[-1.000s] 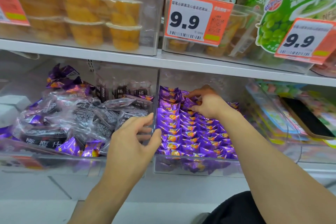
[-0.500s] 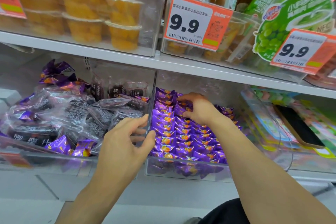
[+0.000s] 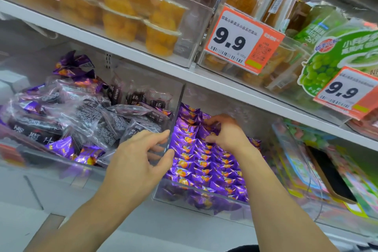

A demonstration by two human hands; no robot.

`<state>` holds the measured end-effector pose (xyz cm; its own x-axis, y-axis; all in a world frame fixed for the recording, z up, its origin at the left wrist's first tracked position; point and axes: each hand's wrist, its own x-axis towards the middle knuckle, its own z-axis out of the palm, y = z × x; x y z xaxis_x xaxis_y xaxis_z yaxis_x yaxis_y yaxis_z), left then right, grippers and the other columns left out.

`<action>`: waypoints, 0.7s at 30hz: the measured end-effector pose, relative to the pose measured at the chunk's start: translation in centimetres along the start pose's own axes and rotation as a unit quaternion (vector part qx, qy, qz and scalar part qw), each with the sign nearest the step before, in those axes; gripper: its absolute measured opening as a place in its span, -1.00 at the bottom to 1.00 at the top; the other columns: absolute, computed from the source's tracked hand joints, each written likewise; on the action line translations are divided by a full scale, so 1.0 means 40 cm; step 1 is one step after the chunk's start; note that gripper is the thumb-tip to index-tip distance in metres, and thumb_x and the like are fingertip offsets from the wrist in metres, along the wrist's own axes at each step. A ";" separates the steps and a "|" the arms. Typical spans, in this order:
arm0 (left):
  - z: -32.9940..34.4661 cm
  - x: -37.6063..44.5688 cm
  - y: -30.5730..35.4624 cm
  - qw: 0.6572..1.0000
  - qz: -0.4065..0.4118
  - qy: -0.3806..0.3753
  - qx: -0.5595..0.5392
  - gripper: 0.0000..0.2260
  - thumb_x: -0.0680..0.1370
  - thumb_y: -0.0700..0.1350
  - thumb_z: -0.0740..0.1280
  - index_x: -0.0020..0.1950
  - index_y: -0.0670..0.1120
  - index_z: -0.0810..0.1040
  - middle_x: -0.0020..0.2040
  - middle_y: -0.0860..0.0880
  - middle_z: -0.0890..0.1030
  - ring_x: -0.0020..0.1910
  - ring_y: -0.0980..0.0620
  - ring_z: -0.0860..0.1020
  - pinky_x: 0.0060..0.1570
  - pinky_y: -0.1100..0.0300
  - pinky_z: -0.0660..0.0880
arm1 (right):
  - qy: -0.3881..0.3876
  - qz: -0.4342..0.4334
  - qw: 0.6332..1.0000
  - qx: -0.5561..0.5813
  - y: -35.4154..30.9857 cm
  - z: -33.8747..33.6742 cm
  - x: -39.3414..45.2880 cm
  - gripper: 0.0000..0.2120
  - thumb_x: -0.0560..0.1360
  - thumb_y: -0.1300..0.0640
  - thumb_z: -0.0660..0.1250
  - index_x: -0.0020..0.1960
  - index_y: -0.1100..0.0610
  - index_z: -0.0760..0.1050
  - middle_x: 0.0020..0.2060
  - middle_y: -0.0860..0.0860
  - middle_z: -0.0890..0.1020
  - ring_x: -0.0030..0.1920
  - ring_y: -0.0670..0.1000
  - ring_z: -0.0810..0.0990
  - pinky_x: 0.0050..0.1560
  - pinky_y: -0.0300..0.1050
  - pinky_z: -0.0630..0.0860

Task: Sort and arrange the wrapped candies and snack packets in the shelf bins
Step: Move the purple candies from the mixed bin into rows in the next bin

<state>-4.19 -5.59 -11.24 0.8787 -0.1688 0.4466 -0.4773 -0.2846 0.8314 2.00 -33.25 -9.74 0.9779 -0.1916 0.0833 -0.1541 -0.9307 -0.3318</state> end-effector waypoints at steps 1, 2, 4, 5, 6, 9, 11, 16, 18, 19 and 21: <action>0.000 -0.001 0.000 1.000 -0.001 0.003 0.003 -0.67 0.44 -0.13 0.51 0.20 0.02 0.65 -0.07 0.27 0.55 -0.21 0.24 0.60 -0.21 0.50 0.46 | 0.008 0.006 1.000 0.005 0.002 -0.005 -0.003 -0.60 0.30 0.13 0.63 0.09 0.02 0.61 0.06 -0.02 0.49 0.03 0.00 0.53 -0.04 -0.21 0.41; 0.001 -0.002 0.001 1.000 -0.001 0.006 0.005 -0.67 0.43 -0.13 0.51 0.19 0.02 0.66 -0.13 0.25 0.56 -0.20 0.25 0.60 -0.21 0.52 0.44 | 0.012 0.012 1.000 0.005 0.005 -0.007 -0.004 -0.64 0.28 0.10 0.64 0.02 0.00 0.61 0.05 -0.02 0.48 0.02 0.00 0.51 -0.05 -0.20 0.40; 0.001 -0.003 0.002 1.000 0.001 0.007 0.005 -0.67 0.43 -0.14 0.51 0.19 -0.01 0.66 -0.17 0.25 0.56 -0.19 0.26 0.59 -0.20 0.54 0.43 | 0.012 0.009 1.000 0.003 0.003 -0.009 -0.005 -0.72 0.29 0.07 0.64 -0.09 -0.01 0.62 0.05 -0.01 0.49 -0.01 -0.01 0.48 -0.07 -0.19 0.38; 0.001 -0.002 0.003 1.000 0.002 0.006 0.003 -0.67 0.43 -0.15 0.51 0.20 -0.01 0.66 -0.16 0.25 0.55 -0.19 0.26 0.59 -0.20 0.54 0.43 | 0.007 0.006 1.000 0.004 -0.001 -0.007 -0.005 -0.75 0.30 0.07 0.64 -0.09 0.00 0.64 0.06 0.00 0.51 -0.02 -0.02 0.48 -0.08 -0.20 0.38; 0.001 -0.002 0.003 1.000 0.003 0.004 0.002 -0.66 0.44 -0.15 0.51 0.20 -0.01 0.66 -0.16 0.25 0.55 -0.18 0.26 0.59 -0.20 0.54 0.43 | 0.002 0.003 1.000 0.005 -0.003 -0.005 -0.004 -0.76 0.30 0.07 0.63 -0.08 0.01 0.66 0.06 0.00 0.52 -0.03 -0.02 0.49 -0.09 -0.20 0.38; -0.001 -0.002 0.003 1.000 0.006 0.004 0.001 -0.66 0.44 -0.15 0.51 0.21 -0.02 0.65 -0.15 0.25 0.55 -0.18 0.26 0.58 -0.20 0.53 0.44 | -0.009 -0.001 1.000 -0.004 0.001 -0.011 -0.004 -0.76 0.34 0.08 0.61 -0.02 0.00 0.68 0.06 0.00 0.51 -0.03 0.00 0.52 -0.17 -0.25 0.39; -0.002 -0.001 0.003 1.000 0.007 0.004 0.000 -0.66 0.44 -0.15 0.51 0.21 -0.02 0.65 -0.15 0.25 0.55 -0.18 0.26 0.58 -0.20 0.54 0.44 | -0.017 0.002 1.000 -0.015 0.012 -0.014 -0.006 -0.74 0.37 0.10 0.60 0.03 -0.04 0.68 0.07 0.00 0.50 -0.04 0.00 0.52 -0.18 -0.26 0.40; -0.002 0.000 0.007 1.000 0.007 0.004 0.002 -0.67 0.44 -0.17 0.51 0.20 -0.04 0.66 -0.17 0.25 0.55 -0.20 0.27 0.58 -0.20 0.55 0.43 | -0.012 -0.018 0.999 -0.026 0.021 -0.006 -0.009 -0.76 0.44 0.10 0.53 0.09 -0.06 0.67 0.01 0.01 0.48 -0.10 -0.01 0.48 -0.11 -0.23 0.35; -0.002 0.000 0.006 1.000 0.006 0.000 0.003 -0.67 0.45 -0.16 0.50 0.20 -0.04 0.67 -0.16 0.22 0.57 -0.19 0.25 0.58 -0.20 0.54 0.43 | -0.016 -0.023 0.999 -0.023 0.022 -0.006 -0.011 -0.77 0.46 0.10 0.51 0.11 -0.04 0.67 0.02 0.01 0.50 -0.07 0.01 0.52 -0.10 -0.25 0.36; -0.002 0.000 0.006 1.000 0.005 0.000 0.004 -0.68 0.45 -0.15 0.50 0.20 -0.03 0.66 -0.11 0.21 0.57 -0.18 0.24 0.59 -0.20 0.53 0.43 | -0.018 -0.027 0.999 -0.022 0.022 -0.008 -0.013 -0.77 0.47 0.11 0.50 0.12 -0.02 0.67 0.02 0.01 0.50 -0.05 0.02 0.54 -0.08 -0.24 0.37; -0.002 0.000 0.007 1.000 0.003 -0.001 0.006 -0.68 0.45 -0.15 0.50 0.21 -0.02 0.66 -0.01 0.25 0.54 -0.17 0.23 0.59 -0.20 0.52 0.44 | -0.013 -0.035 0.999 -0.023 0.019 -0.014 -0.019 -0.79 0.50 0.13 0.47 0.13 0.03 0.68 0.00 -0.02 0.47 -0.05 0.00 0.52 -0.04 -0.23 0.38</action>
<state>-4.31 -5.59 -10.98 0.8760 -0.1714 0.4509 -0.4823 -0.2949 0.8249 1.08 -33.99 -9.54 0.9897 -0.1187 0.0796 -0.0917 -0.9547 -0.2832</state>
